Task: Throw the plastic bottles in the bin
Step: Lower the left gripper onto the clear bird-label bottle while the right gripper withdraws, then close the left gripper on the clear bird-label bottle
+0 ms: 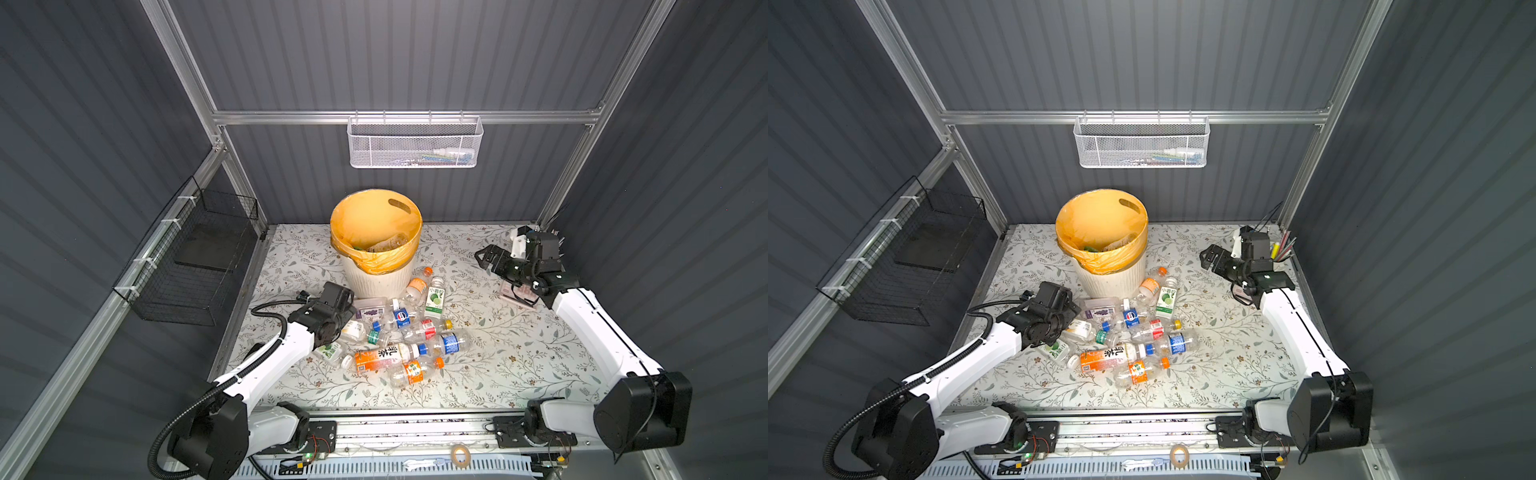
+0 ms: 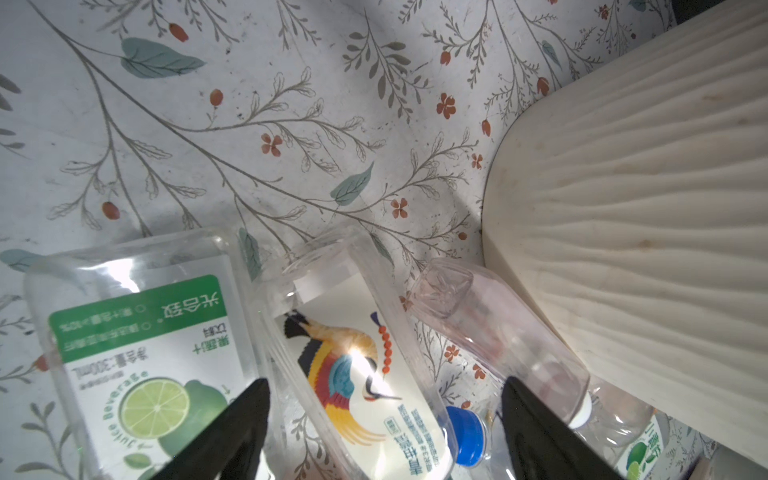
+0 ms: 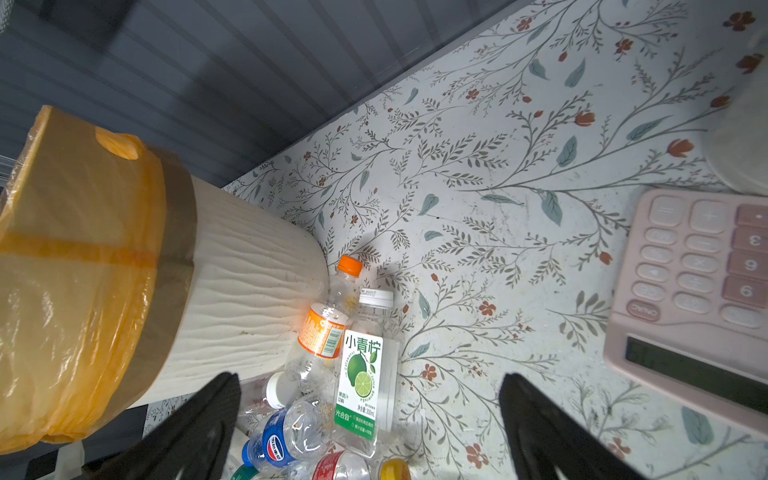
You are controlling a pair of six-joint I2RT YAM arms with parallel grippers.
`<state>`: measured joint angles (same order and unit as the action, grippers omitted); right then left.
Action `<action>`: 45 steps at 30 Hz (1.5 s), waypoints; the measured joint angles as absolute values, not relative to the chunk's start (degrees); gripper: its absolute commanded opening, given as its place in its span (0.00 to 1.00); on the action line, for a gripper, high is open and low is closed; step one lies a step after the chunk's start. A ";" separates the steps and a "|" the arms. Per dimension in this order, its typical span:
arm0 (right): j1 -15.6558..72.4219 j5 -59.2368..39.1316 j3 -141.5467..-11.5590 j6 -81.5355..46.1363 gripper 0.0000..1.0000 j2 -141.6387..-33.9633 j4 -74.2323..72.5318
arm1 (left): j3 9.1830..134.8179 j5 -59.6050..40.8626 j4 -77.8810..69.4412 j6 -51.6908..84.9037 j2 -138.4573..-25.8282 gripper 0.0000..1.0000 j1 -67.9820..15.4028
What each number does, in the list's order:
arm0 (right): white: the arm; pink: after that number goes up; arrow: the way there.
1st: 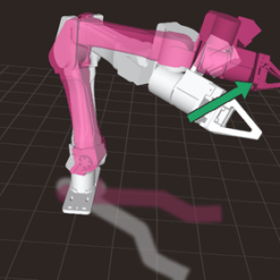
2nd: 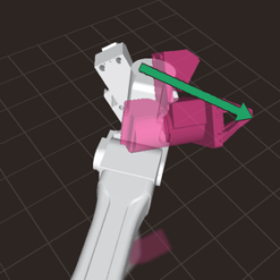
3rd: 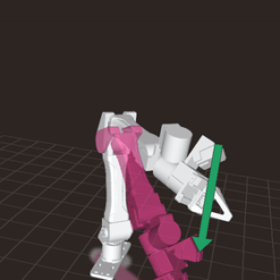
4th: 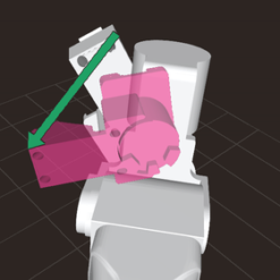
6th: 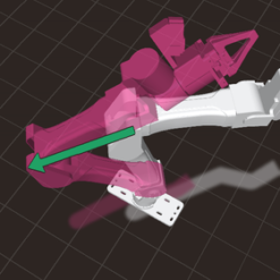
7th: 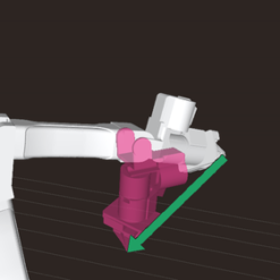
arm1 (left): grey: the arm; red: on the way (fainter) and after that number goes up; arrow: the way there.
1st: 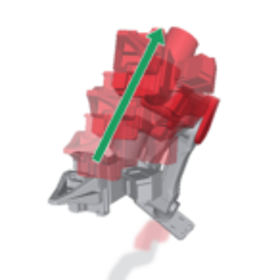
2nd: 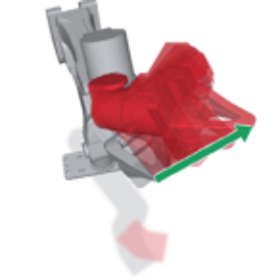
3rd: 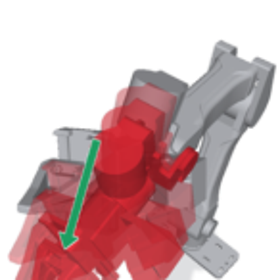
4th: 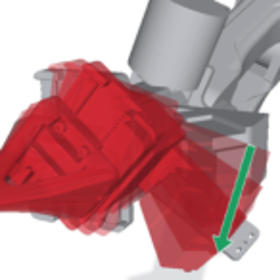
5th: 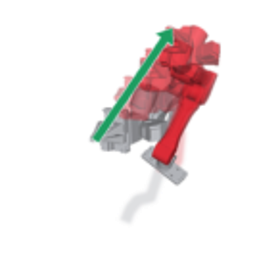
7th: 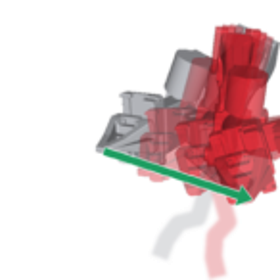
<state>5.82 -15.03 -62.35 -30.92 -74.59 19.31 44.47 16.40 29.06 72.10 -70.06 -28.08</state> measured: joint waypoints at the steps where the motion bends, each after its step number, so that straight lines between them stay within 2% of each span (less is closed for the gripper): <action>1: 5.74 -15.03 -62.35 -30.94 0.99 -74.61 19.31 | 44.47 16.43 29.04 72.31 -70.11 0.87 -28.10; 16: 5.08 -15.03 -61.76 -31.11 0.99 -74.63 19.97 | 44.49 16.67 30.35 74.02 -73.97 0.86 -28.95; 35: 4.36 -15.22 -61.71 -31.53 0.99 -74.63 21.06 | 44.49 17.08 27.14 74.00 -78.30 0.79 -28.95; 45: 4.25 -15.20 -61.63 -31.51 0.99 -74.63 21.10 | 44.49 17.10 24.16 74.00 -80.60 0.72 -28.95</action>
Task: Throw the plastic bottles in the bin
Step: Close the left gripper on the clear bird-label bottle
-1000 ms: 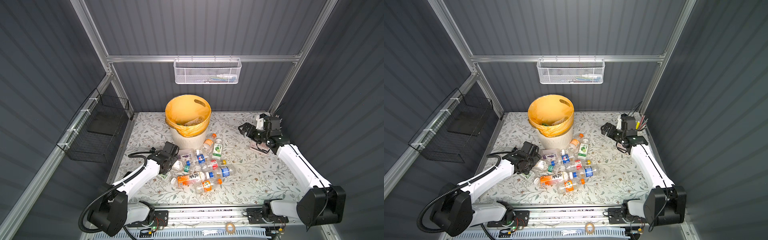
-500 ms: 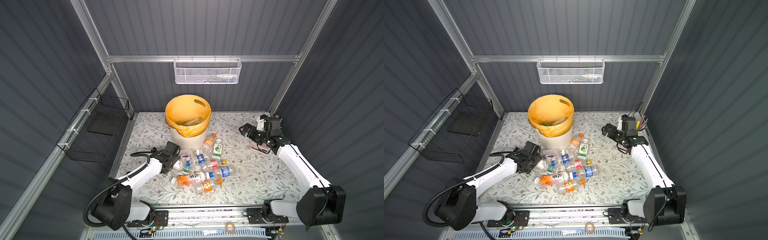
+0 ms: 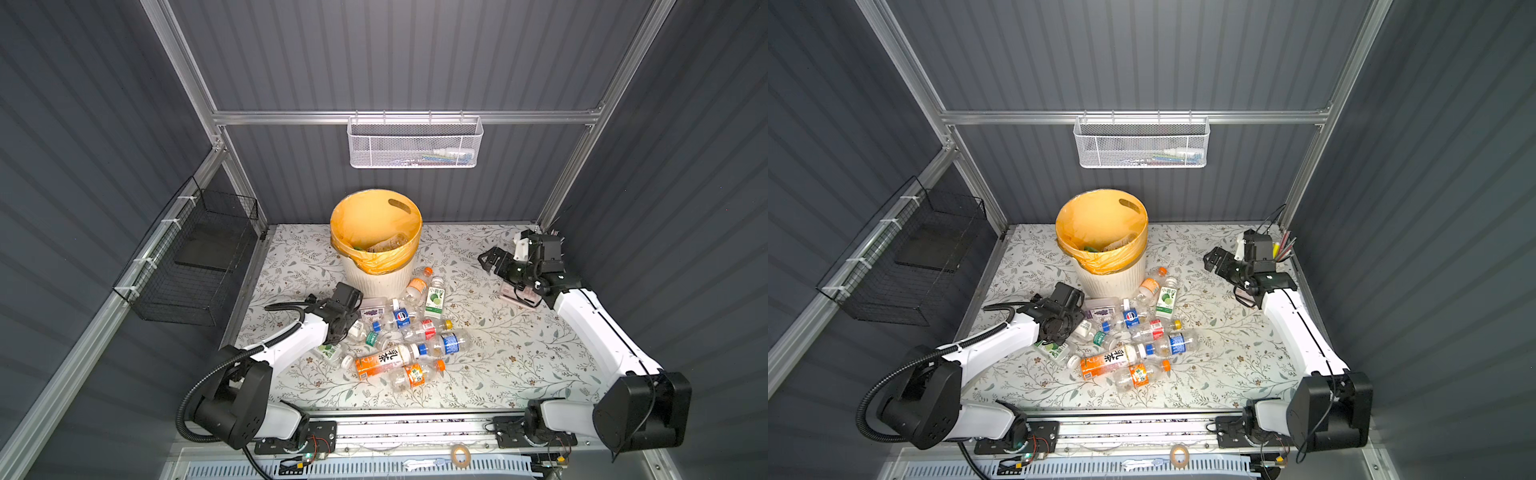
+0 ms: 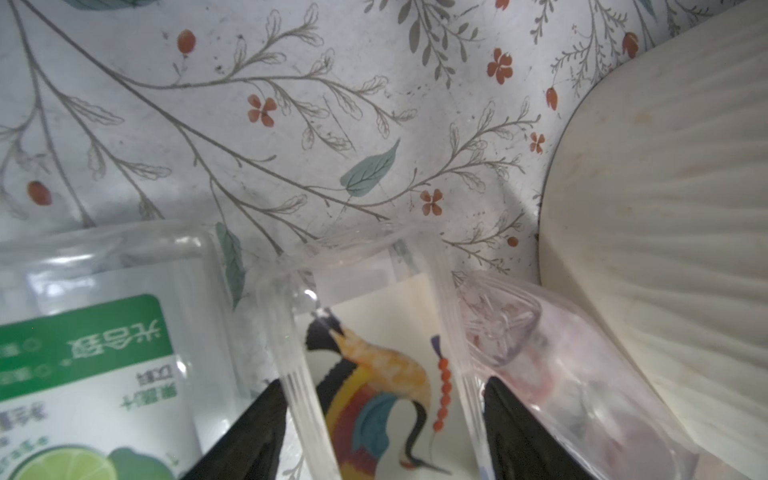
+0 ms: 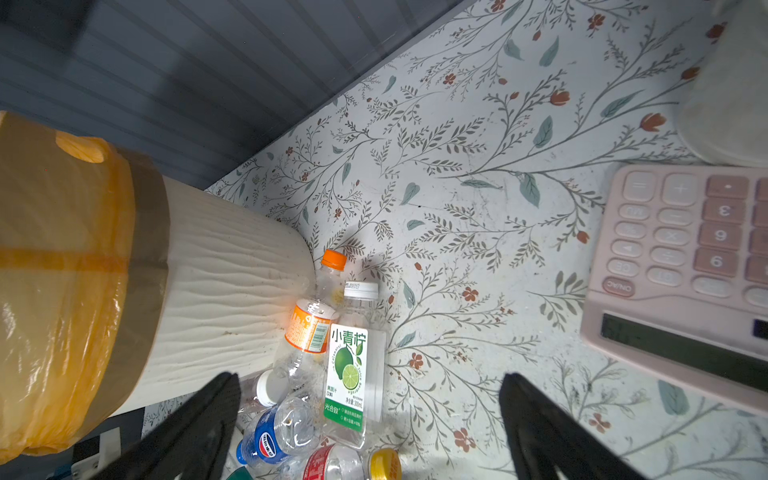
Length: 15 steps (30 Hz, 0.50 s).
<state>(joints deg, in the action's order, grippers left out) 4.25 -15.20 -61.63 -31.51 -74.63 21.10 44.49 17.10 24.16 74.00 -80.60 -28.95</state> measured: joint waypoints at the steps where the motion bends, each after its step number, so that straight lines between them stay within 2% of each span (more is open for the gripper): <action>1: 4.23 -15.20 -61.56 -31.53 0.99 -74.63 21.10 | 44.49 17.08 23.88 74.00 -80.82 0.71 -28.95; 8: 3.88 -15.18 -61.39 -31.51 0.99 -74.63 21.26 | 44.47 17.02 22.17 74.19 -81.32 0.59 -28.95; 15: 3.40 -15.18 -60.58 -31.51 0.99 -74.61 21.37 | 42.92 17.43 22.87 74.85 -78.26 0.57 -28.95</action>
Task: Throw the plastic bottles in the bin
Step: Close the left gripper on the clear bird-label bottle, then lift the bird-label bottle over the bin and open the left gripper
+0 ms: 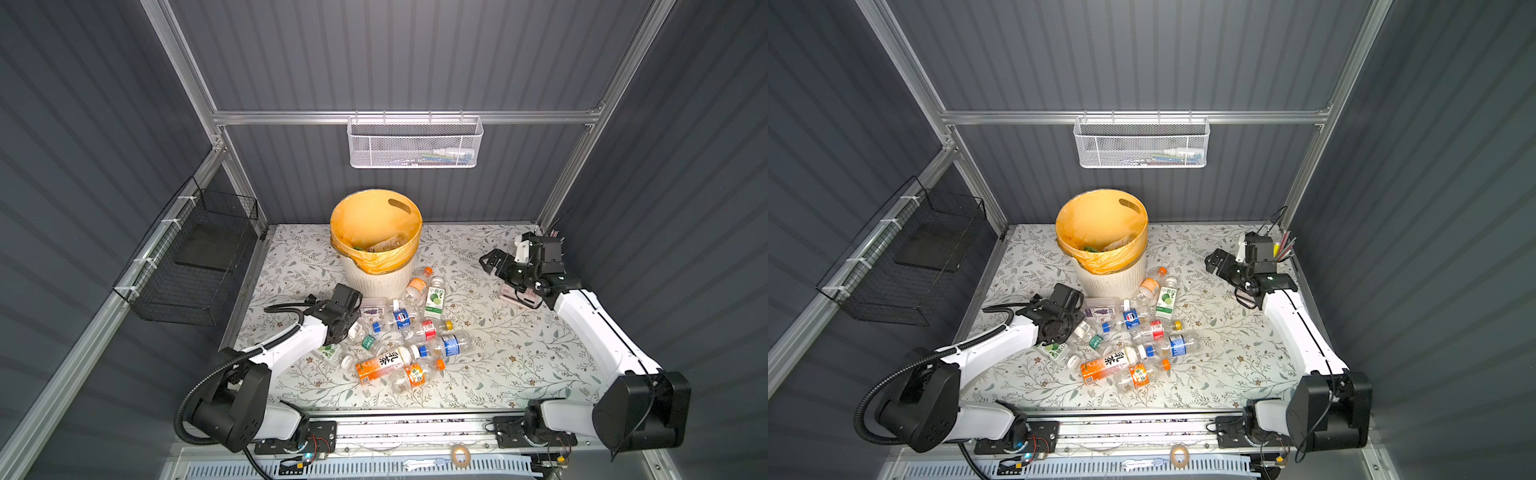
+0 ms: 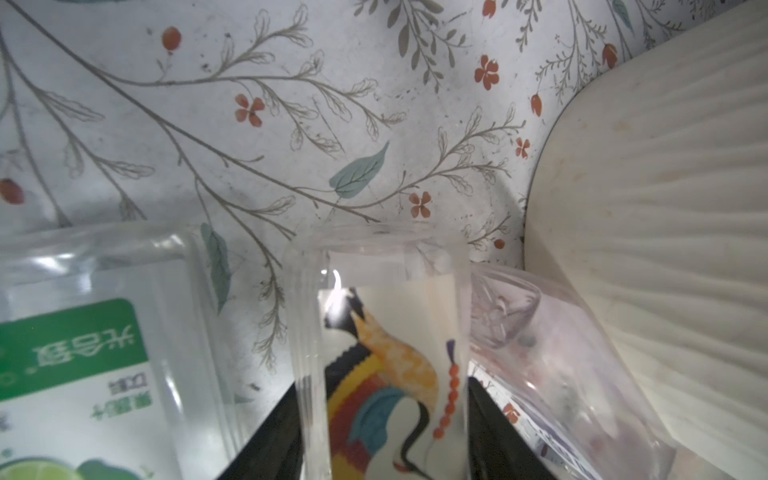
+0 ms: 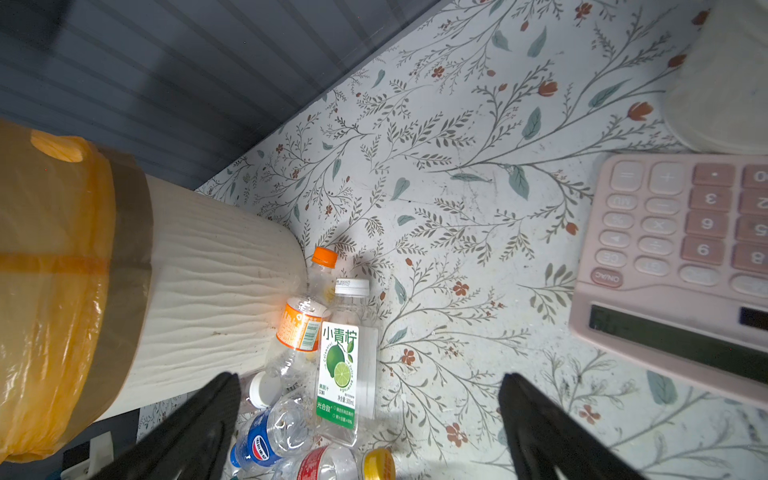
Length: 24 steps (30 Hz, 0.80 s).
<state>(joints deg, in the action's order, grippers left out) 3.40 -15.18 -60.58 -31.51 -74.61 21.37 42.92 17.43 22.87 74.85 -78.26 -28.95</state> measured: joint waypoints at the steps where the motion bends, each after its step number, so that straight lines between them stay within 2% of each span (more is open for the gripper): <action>1: 3.36 -15.16 -60.49 -31.51 0.99 -74.61 21.37 | 42.87 17.76 23.44 74.89 -77.52 0.57 -28.95; 12: 2.39 -14.85 -59.35 -31.46 0.99 -73.97 21.69 | 46.24 25.54 30.48 71.81 -65.41 0.53 -28.95; 19: -0.75 -14.83 -56.77 -31.00 0.99 -72.05 22.50 | 61.30 35.77 33.52 58.41 -57.84 0.52 -28.95; 24: -2.11 -15.25 -56.53 -30.92 0.99 -70.83 22.70 | 75.81 39.55 29.65 43.90 -58.74 0.54 -28.95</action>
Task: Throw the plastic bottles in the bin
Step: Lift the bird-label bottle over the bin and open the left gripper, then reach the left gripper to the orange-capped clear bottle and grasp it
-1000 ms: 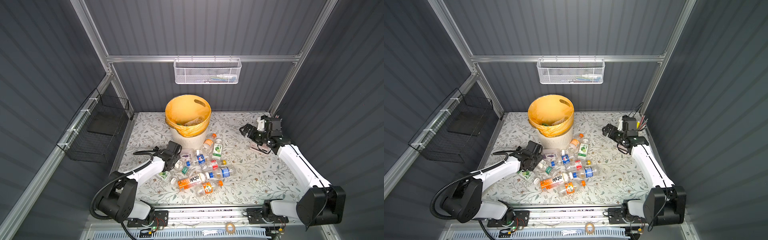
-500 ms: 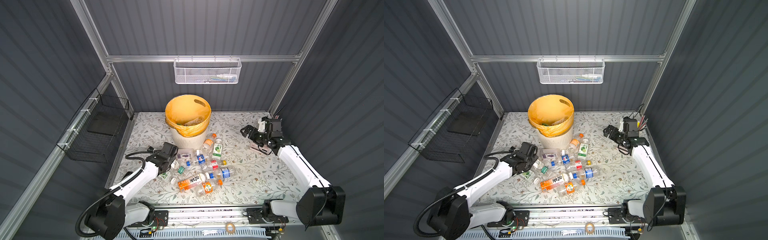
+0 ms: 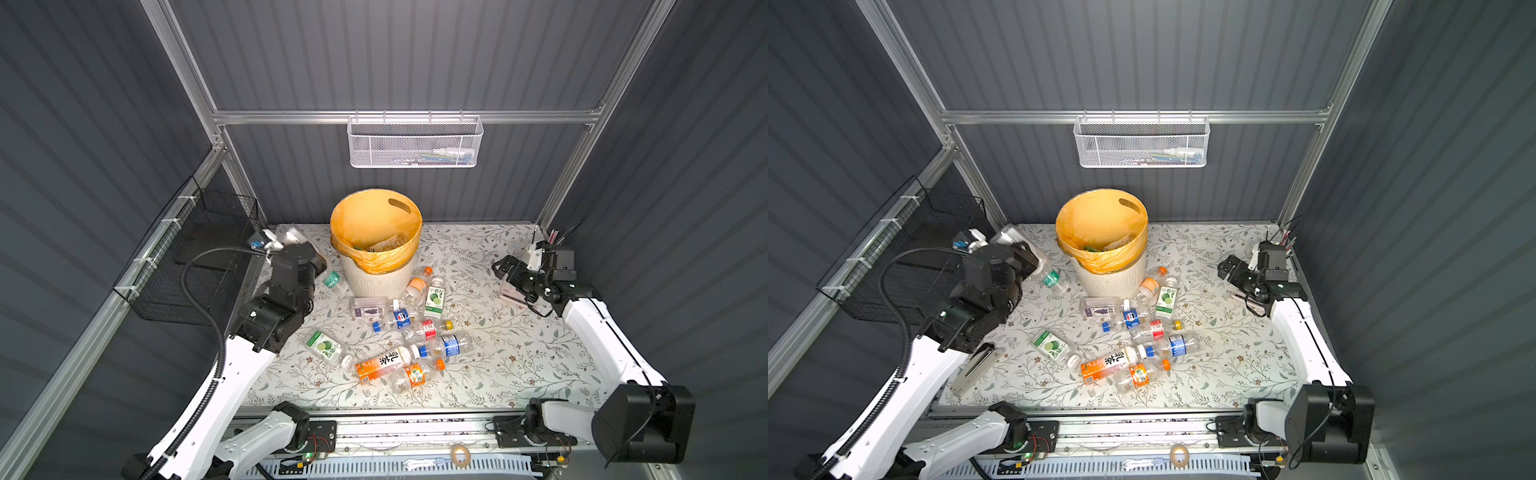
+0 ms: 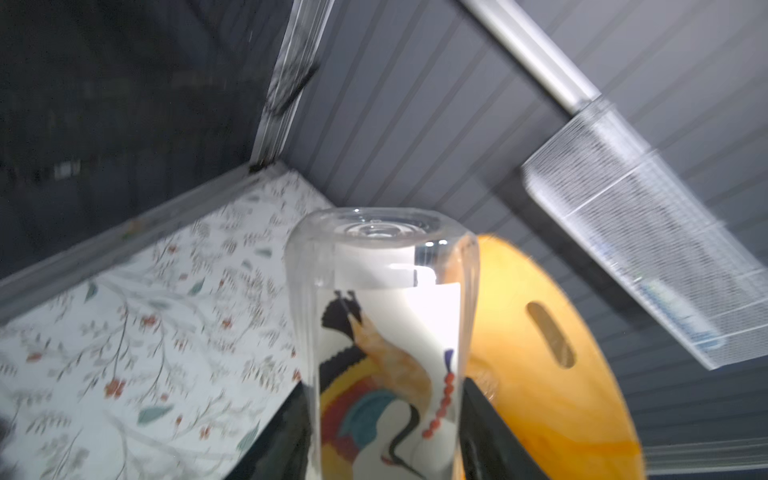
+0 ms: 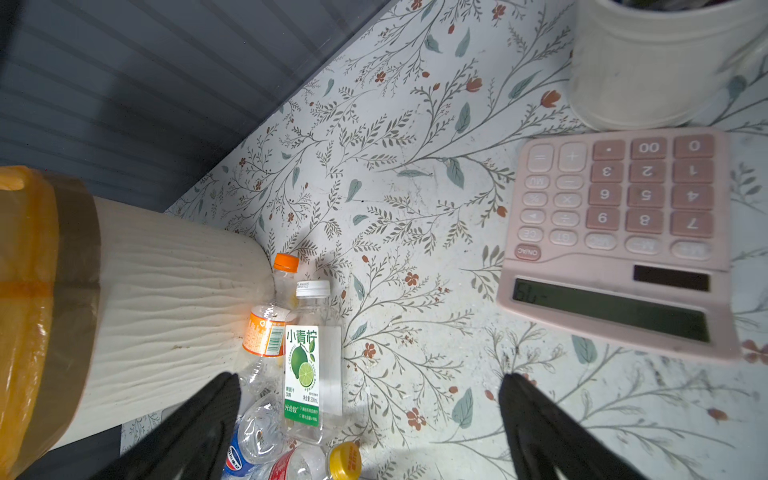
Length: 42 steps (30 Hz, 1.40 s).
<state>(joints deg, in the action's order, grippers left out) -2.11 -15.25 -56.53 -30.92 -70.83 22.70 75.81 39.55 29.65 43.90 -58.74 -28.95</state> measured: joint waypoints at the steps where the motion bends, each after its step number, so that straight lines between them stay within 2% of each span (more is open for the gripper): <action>1: -2.15 -15.40 -56.53 -30.92 0.99 -70.63 22.65 | 78.83 39.44 28.21 40.97 -59.77 0.54 -28.95; 7: -2.22 -17.28 -56.01 -31.27 0.99 -70.00 22.46 | 94.43 33.06 20.01 29.28 -71.50 0.55 -28.95; 9: -2.22 -18.52 -55.75 -31.48 0.99 -70.00 22.24 | 100.36 28.67 19.62 27.59 -77.43 0.59 -28.95; 12: -2.22 -19.29 -55.70 -31.42 0.99 -69.89 22.48 | 108.33 22.00 21.47 25.91 -87.64 0.80 -28.95; 14: -2.24 -18.52 -55.70 -31.07 0.99 -69.32 23.20 | 110.04 18.98 23.46 24.62 -92.01 0.98 -28.95; 15: -2.28 -18.11 -55.70 -30.98 0.99 -68.84 23.49 | 110.02 18.33 24.71 24.23 -92.84 0.99 -28.95; 19: -2.44 -17.10 -55.70 -30.87 0.99 -66.41 23.81 | 109.03 17.30 27.05 22.61 -91.35 0.99 -29.28; 28: -2.09 -16.60 -55.13 -33.87 0.99 -67.11 23.79 | 98.89 18.41 23.20 21.54 -76.47 1.00 -29.28; 35: -1.08 -15.42 -48.71 -41.12 0.99 -65.23 24.08 | 85.10 20.43 22.90 21.54 -72.14 0.99 -29.28; 42: 4.14 -12.36 -43.09 -50.37 0.99 -60.47 26.22 | 75.90 21.96 24.86 21.54 -67.99 1.00 -29.28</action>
<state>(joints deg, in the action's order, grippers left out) 4.14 -12.36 -43.09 -50.37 -60.47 26.22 75.90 21.96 24.86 21.54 -67.99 -29.28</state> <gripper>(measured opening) 0.991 0.994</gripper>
